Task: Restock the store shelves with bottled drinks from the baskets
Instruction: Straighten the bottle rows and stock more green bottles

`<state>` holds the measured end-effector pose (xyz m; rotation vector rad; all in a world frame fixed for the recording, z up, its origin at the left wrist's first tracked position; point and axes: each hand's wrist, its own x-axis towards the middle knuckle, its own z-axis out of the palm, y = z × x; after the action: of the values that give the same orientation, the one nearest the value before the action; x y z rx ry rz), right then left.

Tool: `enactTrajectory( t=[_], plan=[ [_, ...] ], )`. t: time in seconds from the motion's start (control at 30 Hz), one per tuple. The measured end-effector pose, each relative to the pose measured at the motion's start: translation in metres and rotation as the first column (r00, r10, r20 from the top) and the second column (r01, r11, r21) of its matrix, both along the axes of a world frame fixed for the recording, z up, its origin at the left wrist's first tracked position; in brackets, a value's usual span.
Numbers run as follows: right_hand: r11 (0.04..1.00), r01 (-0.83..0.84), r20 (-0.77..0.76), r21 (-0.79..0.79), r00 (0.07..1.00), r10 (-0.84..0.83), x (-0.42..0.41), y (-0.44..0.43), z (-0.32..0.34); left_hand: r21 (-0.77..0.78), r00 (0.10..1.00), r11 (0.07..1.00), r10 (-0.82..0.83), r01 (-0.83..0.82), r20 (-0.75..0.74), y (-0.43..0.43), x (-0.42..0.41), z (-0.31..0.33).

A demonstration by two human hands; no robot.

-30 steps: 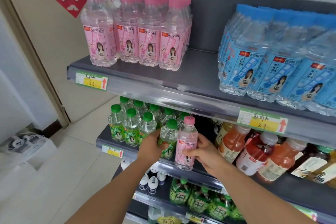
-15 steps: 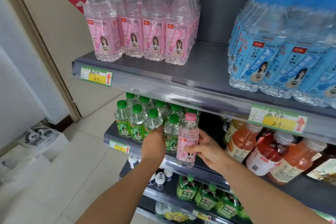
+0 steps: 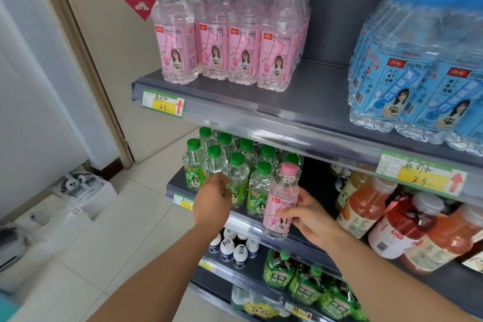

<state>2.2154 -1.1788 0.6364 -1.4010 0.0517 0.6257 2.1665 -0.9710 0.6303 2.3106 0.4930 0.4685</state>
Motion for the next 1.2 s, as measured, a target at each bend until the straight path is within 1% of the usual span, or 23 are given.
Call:
enactTrajectory(
  t=[0.13,0.23,0.3,0.37,0.43,0.53,0.87,1.13,1.2],
  plan=[
    [1.0,0.014,-0.032,0.013,0.999,-0.013,-0.004,0.004,-0.003,-0.031,0.99,0.989,0.143,-0.142,0.02,0.019,0.002,0.002],
    [1.0,0.005,-0.062,0.024,0.998,-0.003,-0.007,0.009,-0.005,-0.1,0.97,0.966,0.244,-0.24,0.025,0.031,0.007,-0.002],
    [0.999,-0.008,-0.085,0.036,0.996,0.011,-0.009,0.012,-0.008,-0.145,0.963,0.953,0.27,-0.267,0.001,0.038,0.01,-0.006],
    [0.999,-0.018,-0.098,0.051,0.995,0.023,-0.01,0.017,-0.01,-0.212,0.971,0.948,0.227,-0.238,-0.074,0.045,0.014,-0.008],
    [0.998,-0.025,-0.103,0.065,0.994,0.032,-0.009,0.022,-0.012,-0.279,0.977,0.942,0.145,-0.185,-0.158,0.052,0.017,-0.01],
    [0.997,-0.019,-0.105,0.072,0.994,0.027,-0.008,0.03,-0.015,-0.333,0.982,0.934,0.077,-0.132,-0.171,0.061,0.021,-0.014],
    [0.999,-0.001,-0.088,0.045,0.996,0.005,-0.009,0.033,-0.018,-0.326,0.992,0.941,0.058,-0.092,-0.112,0.07,0.024,-0.023],
    [0.995,0.036,-0.029,-0.097,0.999,-0.039,-0.019,0.027,0.0,-0.242,0.964,0.965,0.031,-0.097,-0.265,0.069,0.021,0.001],
    [0.991,0.035,-0.005,-0.13,0.999,-0.036,-0.025,0.024,0.008,-0.242,0.957,0.965,0.022,-0.096,-0.289,0.069,0.019,0.007]
  ],
)
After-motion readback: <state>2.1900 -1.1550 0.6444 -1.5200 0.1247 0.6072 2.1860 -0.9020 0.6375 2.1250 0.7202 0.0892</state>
